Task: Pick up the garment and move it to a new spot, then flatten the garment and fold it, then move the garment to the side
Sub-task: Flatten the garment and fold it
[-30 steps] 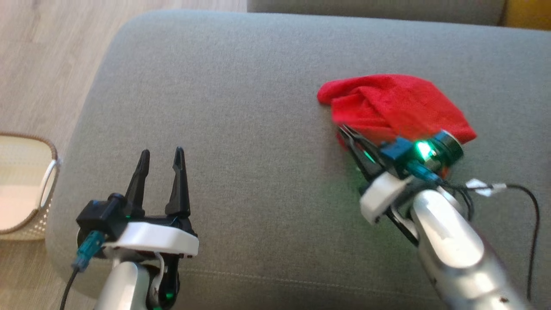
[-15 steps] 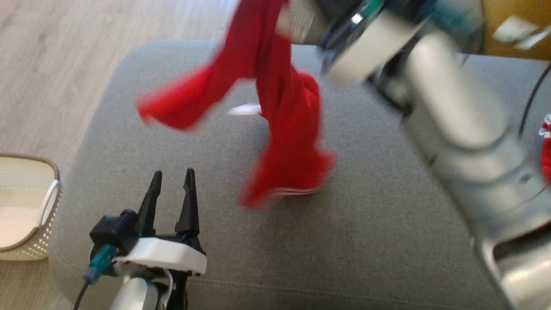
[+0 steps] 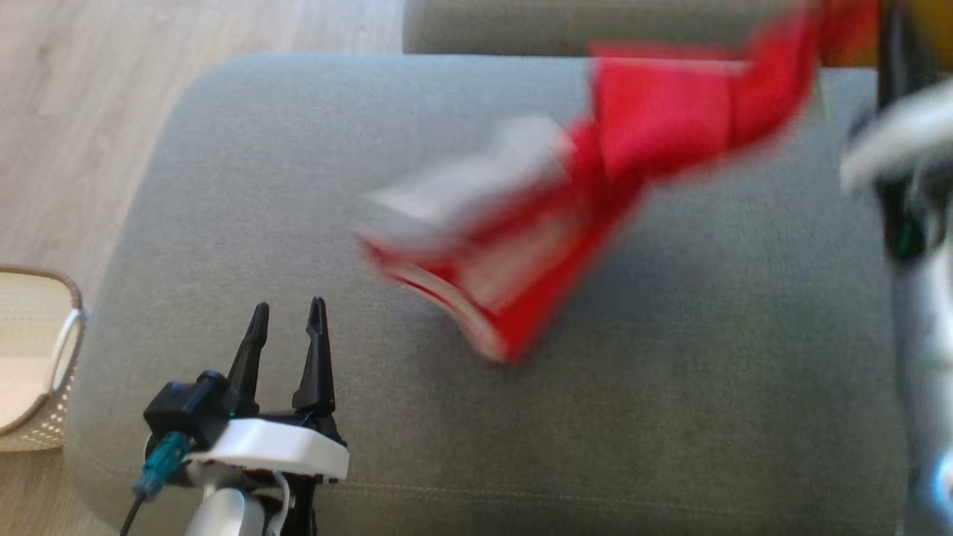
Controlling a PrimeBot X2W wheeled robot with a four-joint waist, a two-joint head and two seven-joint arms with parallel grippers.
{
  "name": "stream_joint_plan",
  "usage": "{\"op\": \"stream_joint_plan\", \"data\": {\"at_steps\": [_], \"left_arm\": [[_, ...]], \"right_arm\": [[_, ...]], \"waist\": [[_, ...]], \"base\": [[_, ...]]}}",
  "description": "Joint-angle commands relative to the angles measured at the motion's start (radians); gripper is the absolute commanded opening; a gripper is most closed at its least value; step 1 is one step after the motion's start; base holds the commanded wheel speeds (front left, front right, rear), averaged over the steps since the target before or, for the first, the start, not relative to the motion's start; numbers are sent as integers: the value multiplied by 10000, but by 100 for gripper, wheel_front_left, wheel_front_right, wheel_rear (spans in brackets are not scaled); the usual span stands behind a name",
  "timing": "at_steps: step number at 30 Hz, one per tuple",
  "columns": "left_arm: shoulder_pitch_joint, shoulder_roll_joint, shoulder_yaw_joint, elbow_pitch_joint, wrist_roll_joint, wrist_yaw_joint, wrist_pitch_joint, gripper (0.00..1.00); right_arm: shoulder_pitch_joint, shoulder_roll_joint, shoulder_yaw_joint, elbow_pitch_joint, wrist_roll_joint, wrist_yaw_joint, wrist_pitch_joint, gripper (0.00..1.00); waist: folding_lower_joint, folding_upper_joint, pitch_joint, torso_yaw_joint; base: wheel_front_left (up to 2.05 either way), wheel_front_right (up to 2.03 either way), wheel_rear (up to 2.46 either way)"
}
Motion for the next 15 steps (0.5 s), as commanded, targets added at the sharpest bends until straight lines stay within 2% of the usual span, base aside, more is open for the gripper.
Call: {"op": "stream_joint_plan", "data": {"at_steps": [1, 6, 7, 8, 12, 15], "left_arm": [[-569, 34, 263, -320, 1, 54, -55, 100], [-788, 34, 301, -253, 137, 16, -55, 100], [-834, 34, 312, -227, 170, 2, -55, 100], [-874, 34, 326, -209, 195, -8, -55, 100], [-1003, 34, 375, -155, 268, -55, -55, 100], [-1046, 34, 394, -111, 309, -109, -55, 100]], "right_arm": [[628, 218, -265, -105, 38, -4, 218, 0], [1963, 391, -756, 466, -128, -4, 849, 0], [2164, 417, -911, 594, -248, -4, 935, 71], [2290, 457, -1067, 660, -383, -4, 945, 100], [2430, 781, -1080, 379, -823, -4, 681, 100], [2504, 961, -495, -320, -880, -4, 344, 100]], "waist": [[-2, 0, 287, -236], [-2, 0, 567, -554], [-2, 0, 589, -626], [-2, 0, 621, -696], [-2, 0, 647, -955], [-2, 0, 582, -1095]], "base": [[0, 0, 0], [0, 0, 0], [0, 0, 0], [0, 0, 0], [0, 0, 0], [0, 0, 0]]}}
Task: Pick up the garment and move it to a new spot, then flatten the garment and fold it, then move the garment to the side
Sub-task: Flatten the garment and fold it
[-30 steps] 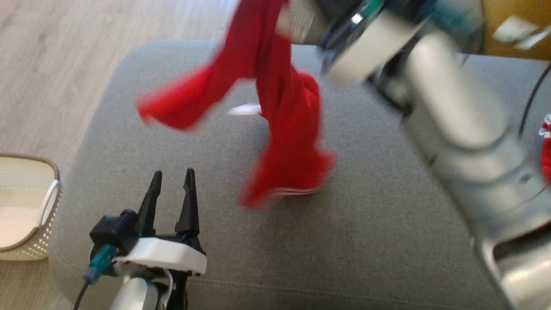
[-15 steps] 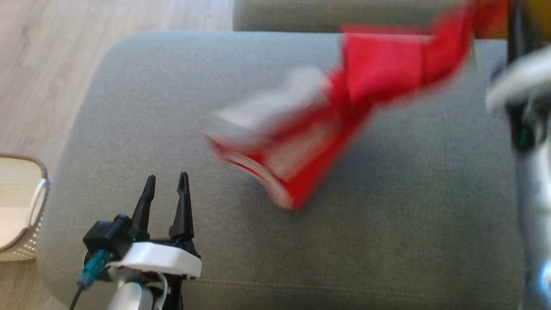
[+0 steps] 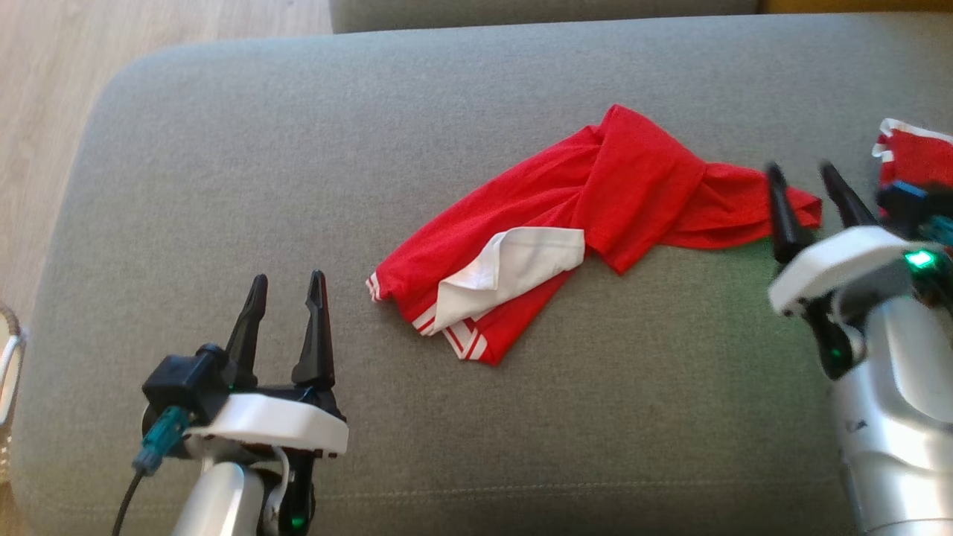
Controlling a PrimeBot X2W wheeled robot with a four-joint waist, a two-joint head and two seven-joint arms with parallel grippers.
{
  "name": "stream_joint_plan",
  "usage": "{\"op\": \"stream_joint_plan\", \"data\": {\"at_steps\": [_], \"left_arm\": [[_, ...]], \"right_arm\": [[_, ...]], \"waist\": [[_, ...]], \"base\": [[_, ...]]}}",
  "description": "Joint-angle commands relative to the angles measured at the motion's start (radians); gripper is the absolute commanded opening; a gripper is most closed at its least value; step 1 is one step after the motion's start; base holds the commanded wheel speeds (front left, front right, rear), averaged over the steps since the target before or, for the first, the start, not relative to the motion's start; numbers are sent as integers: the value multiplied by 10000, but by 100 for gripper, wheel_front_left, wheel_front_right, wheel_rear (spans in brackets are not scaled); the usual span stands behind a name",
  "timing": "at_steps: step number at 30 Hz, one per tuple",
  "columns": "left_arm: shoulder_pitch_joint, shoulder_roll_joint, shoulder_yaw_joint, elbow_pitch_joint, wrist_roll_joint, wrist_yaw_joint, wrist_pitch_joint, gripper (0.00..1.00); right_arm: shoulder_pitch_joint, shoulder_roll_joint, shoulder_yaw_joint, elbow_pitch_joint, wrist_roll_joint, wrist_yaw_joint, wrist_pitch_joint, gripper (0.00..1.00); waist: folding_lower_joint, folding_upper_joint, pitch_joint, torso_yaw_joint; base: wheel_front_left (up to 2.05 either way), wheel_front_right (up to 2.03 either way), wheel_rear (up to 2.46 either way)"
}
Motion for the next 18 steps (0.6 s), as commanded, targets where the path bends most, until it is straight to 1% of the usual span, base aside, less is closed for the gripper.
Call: {"op": "stream_joint_plan", "data": {"at_steps": [1, 7, 10, 14, 18], "left_arm": [[-427, 41, 357, -309, 89, -4, -53, 100], [-387, 41, 321, -452, 62, 4, -53, 100], [-323, 41, 260, -509, 75, -15, -53, 100], [-194, 41, 174, -478, 91, -27, -53, 100], [-112, 41, 22, -312, 184, -107, -53, 100]], "right_arm": [[-246, 83, 419, -599, 2, -4, -175, 100], [611, 1, 1976, -2711, 532, -4, -605, 100], [1403, 71, 2449, -3686, 993, -4, -598, 100], [2607, 266, 2651, -4787, 1112, -4, -644, 100], [3373, 494, 2497, -5309, 1063, -4, -623, 100]], "waist": [[-1, 0, -72, -70], [-1, 0, -299, -247], [-1, 0, -389, -303], [-1, 0, -464, -404], [-1, 0, -381, -681]], "base": [[0, 0, 0], [0, 0, 0], [0, 0, 0], [0, 0, 0], [0, 0, 0]]}}
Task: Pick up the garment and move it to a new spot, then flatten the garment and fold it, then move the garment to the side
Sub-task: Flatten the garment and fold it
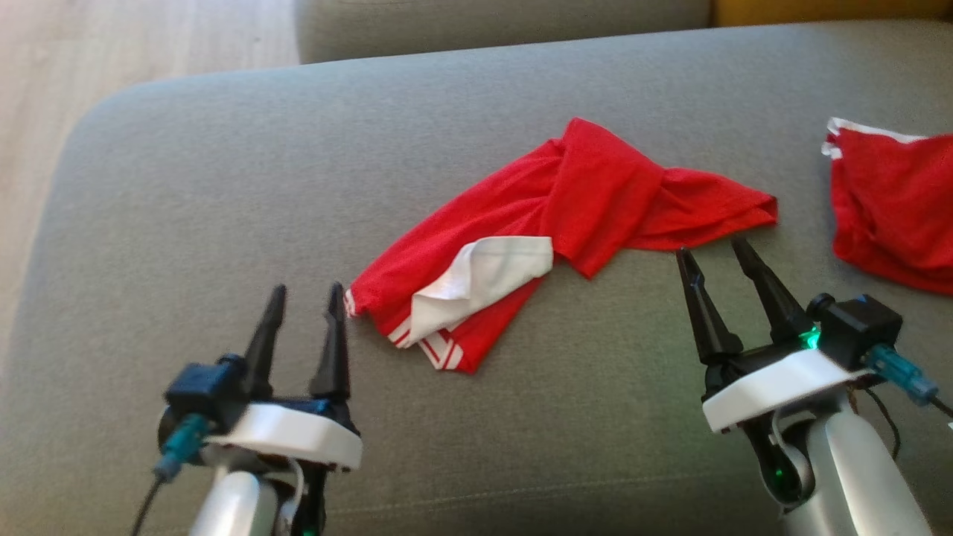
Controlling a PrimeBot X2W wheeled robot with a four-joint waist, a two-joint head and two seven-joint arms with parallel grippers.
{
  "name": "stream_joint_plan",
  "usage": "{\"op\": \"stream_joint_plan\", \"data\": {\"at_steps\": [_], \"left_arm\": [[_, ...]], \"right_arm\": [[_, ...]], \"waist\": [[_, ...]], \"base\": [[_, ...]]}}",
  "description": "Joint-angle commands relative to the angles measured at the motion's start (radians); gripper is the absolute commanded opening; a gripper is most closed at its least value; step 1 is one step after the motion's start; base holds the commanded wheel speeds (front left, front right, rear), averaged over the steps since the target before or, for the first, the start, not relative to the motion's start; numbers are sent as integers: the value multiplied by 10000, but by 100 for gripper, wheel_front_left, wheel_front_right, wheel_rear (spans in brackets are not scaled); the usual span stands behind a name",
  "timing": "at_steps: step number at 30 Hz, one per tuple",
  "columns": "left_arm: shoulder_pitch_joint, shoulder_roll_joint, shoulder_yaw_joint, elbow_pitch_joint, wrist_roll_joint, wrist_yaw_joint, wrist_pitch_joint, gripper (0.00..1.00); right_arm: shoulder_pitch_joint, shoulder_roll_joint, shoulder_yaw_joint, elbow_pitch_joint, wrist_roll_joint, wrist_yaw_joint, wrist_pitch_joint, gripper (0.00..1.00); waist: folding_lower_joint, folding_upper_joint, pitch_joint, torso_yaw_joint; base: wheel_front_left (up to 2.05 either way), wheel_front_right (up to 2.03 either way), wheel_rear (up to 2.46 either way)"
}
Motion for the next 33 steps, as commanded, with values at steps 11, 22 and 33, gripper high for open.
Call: {"op": "stream_joint_plan", "data": {"at_steps": [11, 22, 33], "left_arm": [[-1943, 332, -1081, 2233, 2293, -838, -53, 100], [-3452, 528, -1376, 4777, 3201, -136, -21, 7], [-4878, 1522, -481, 2885, 2793, -211, -50, 0]], "right_arm": [[-443, 214, 15, -1093, -385, -4, 12, 100], [-589, 238, -75, -739, -159, -4, -236, 100], [-907, 239, 60, -361, 15, -4, -493, 100]], "waist": [[1, -1, 882, -1413], [1, -1, 1320, -2097], [1, -1, 1623, -2468]], "base": [[0, 0, 0], [0, 0, 0], [0, 0, 0]]}}
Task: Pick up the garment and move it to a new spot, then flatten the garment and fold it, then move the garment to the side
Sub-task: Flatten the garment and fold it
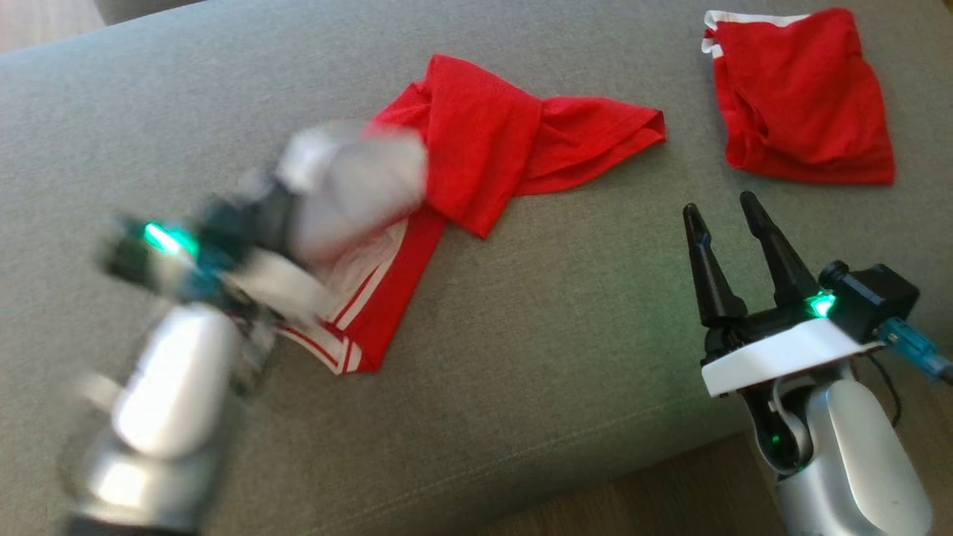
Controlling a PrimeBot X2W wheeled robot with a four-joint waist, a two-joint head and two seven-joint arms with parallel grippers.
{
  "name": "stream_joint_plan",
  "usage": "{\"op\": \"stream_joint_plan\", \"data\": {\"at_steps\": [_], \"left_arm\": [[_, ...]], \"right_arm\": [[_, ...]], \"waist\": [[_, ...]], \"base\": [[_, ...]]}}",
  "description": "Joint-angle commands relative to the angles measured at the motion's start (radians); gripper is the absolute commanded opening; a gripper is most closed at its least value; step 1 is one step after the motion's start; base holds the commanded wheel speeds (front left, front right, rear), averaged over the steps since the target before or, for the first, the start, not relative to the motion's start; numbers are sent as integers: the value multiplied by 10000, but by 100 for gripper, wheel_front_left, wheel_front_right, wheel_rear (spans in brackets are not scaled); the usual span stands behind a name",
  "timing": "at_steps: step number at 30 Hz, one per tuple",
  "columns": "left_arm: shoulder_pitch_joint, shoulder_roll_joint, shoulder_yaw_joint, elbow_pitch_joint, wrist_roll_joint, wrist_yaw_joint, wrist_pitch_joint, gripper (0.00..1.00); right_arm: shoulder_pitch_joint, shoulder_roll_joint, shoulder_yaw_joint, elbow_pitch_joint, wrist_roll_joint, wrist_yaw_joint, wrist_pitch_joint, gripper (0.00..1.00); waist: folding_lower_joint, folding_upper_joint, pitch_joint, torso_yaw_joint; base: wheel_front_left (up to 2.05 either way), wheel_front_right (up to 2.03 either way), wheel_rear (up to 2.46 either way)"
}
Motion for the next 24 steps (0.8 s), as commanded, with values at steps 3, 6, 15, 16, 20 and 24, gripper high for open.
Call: {"op": "stream_joint_plan", "data": {"at_steps": [3, 6, 15, 16, 20, 24], "left_arm": [[-1715, 1277, 903, -865, -24, -150, 354, 0], [-2982, 2197, 1183, -979, 141, -430, 1112, 0], [-5893, 3856, 1118, 1593, 508, -940, 2882, 0], [-6082, 3886, 1083, 2000, 523, -951, 3017, 11], [-6640, 3897, 978, 3362, 717, -654, 3320, 100], [-6978, 3639, 959, 4054, 734, -197, 2807, 100]], "right_arm": [[-450, 48, 378, -232, 128, -4, -207, 100], [-650, 48, 596, -184, 231, -4, -278, 100], [-1451, 48, 1582, -46, 807, -4, -455, 100], [-1527, 48, 1673, -28, 859, -4, -464, 100], [-1757, 49, 2002, -68, 1055, -4, -480, 100], [-1797, 49, 2110, -162, 1017, -4, -483, 100]], "waist": [[-1, 0, 203, -246], [-1, 0, 436, -484], [-1, 0, 1340, -1419], [-1, 0, 1427, -1492], [-1, 0, 1656, -1651], [-1, 0, 1672, -1478]], "base": [[0, 0, 0], [0, 0, 0], [0, 0, 0], [0, 0, 0], [0, 0, 0], [0, 0, 0]]}}
